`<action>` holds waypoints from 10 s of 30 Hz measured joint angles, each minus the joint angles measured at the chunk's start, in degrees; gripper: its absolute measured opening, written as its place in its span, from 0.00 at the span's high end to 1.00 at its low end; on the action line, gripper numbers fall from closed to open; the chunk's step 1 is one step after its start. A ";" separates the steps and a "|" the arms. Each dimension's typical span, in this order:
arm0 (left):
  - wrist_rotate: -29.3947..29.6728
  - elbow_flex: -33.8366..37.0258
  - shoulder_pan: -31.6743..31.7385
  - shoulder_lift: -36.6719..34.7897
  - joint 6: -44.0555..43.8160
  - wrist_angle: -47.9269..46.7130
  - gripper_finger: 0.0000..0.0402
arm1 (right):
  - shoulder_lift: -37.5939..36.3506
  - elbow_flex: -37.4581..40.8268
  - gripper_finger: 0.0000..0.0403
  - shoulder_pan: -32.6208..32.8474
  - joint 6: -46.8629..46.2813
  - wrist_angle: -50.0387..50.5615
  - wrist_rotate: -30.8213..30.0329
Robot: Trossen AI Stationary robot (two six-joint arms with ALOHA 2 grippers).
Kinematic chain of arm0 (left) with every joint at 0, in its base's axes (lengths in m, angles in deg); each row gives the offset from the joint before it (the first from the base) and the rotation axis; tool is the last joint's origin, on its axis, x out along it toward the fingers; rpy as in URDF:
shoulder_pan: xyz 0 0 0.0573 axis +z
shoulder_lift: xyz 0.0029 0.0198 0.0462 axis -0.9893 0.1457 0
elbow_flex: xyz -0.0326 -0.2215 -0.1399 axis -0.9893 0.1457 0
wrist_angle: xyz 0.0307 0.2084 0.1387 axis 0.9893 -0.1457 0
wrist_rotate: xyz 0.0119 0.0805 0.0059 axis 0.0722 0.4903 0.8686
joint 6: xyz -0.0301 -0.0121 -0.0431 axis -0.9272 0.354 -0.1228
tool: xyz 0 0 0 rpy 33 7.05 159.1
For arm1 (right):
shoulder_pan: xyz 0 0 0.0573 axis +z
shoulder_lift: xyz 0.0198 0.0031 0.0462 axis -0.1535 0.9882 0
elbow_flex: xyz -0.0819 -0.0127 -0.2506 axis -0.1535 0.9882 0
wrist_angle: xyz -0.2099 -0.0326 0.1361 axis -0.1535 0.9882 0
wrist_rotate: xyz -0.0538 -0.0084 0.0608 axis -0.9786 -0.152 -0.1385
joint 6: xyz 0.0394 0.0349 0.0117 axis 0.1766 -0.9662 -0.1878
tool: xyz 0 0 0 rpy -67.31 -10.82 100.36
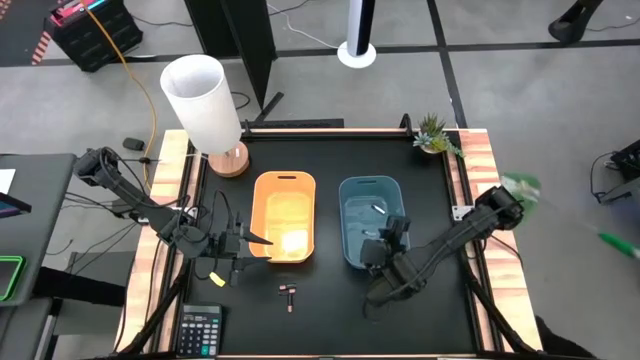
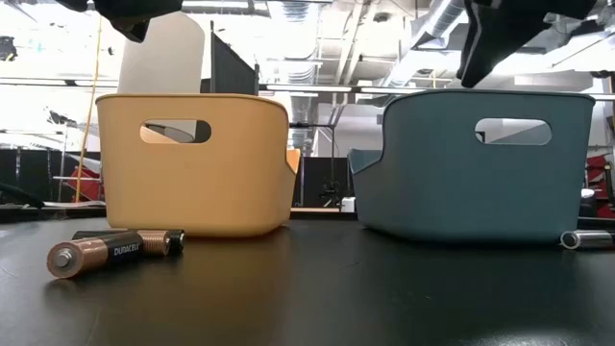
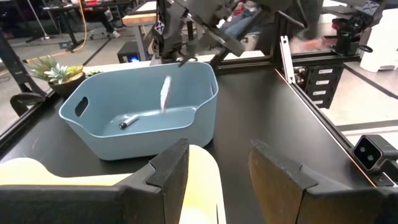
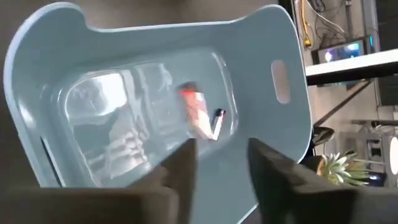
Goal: Sort batteries
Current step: Put the bottom silver battery into the blue bin, then put the silver battery into the blue bin, then put the bottom black battery into the orange bin
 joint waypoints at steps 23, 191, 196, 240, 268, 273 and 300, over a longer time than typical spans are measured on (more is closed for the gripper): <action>-0.05 0.00 0.02 0.00 0.11 -1.09 0.61 | -1.25 -0.22 0.30 21.86 -19.52 -8.62 0.84; -11.35 -7.45 -10.06 24.83 3.18 -3.25 0.49 | -1.23 0.09 0.13 11.13 -28.31 -5.32 -27.95; -14.55 -17.26 -9.97 34.21 13.83 -9.21 0.49 | -1.23 0.09 0.14 11.01 -27.87 -6.27 -28.01; -28.51 -37.85 1.92 55.12 33.69 -36.75 0.63 | -1.19 0.09 0.16 12.19 -26.69 -11.43 -28.12; -28.36 -37.74 2.12 55.32 32.13 -32.89 0.91 | -1.16 0.09 0.15 12.15 -26.71 -11.43 -28.09; -28.36 -37.74 2.14 55.32 31.34 -31.06 0.91 | -1.16 0.09 0.15 12.15 -26.71 -11.43 -28.09; -8.89 -42.40 5.02 44.53 28.66 -26.03 0.91 | -1.16 0.11 0.15 12.17 -26.69 -11.37 -28.05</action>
